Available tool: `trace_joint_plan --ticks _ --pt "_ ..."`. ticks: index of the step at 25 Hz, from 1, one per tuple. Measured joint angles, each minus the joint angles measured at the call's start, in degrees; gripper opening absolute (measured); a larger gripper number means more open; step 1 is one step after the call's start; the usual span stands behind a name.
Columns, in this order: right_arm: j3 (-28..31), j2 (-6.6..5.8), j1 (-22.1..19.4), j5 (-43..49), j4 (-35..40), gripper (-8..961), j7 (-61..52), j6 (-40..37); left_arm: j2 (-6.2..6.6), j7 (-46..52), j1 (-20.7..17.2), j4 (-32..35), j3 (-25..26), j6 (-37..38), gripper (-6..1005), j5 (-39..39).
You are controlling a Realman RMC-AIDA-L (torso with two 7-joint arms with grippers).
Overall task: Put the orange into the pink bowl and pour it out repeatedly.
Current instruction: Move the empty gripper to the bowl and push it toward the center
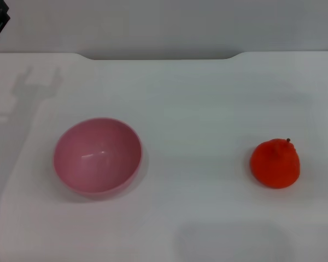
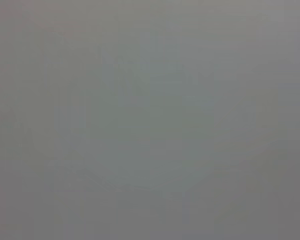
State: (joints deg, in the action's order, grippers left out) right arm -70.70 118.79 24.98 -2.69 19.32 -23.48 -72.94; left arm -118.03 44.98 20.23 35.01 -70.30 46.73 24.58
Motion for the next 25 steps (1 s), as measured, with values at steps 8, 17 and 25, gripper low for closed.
trace_joint_plan --ticks 8,17,25 --pt "-0.10 -0.02 -0.08 0.39 -0.10 553 3.08 -2.89 0.00 -0.13 -0.37 -0.04 -0.95 1.38 759 0.03" --pt "-0.14 0.08 -0.32 0.44 -0.24 553 2.71 -3.00 0.39 1.69 -0.54 0.32 -3.98 1.91 750 0.18" --pt "-0.14 0.12 -0.07 0.50 -0.75 552 2.48 -3.00 4.42 20.98 0.75 5.39 -6.11 1.87 741 12.82"
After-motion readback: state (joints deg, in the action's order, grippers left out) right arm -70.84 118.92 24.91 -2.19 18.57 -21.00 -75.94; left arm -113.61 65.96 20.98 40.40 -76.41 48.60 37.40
